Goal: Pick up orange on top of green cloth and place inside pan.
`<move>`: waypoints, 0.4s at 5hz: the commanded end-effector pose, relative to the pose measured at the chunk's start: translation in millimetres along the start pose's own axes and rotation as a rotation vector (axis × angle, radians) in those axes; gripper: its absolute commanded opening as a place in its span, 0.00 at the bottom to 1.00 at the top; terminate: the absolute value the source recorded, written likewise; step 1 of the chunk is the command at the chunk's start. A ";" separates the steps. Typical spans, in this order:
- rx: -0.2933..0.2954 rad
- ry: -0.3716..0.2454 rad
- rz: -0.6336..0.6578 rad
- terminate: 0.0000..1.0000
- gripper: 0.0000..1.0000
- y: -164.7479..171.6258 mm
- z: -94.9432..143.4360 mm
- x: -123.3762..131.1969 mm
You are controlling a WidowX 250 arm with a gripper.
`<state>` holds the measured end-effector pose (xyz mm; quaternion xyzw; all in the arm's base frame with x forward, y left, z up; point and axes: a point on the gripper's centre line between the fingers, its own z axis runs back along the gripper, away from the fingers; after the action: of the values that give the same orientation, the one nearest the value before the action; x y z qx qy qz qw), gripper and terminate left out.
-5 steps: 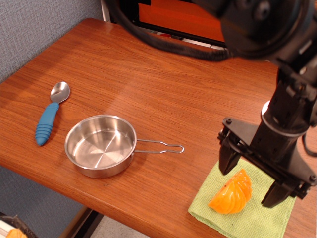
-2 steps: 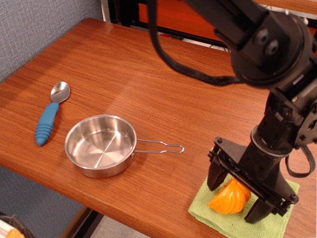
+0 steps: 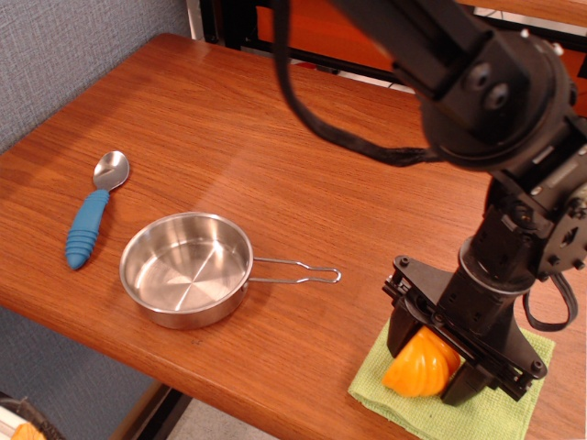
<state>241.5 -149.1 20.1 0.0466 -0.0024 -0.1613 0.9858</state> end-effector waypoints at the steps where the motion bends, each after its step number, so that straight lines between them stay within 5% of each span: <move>1: -0.007 -0.096 0.053 0.00 0.00 14.8 38.3 5.0; 2: 0.005 -0.123 0.119 0.00 0.00 32.5 54.6 4.7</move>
<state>251.8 -123.4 61.6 0.0521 -0.0365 -0.1026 0.9927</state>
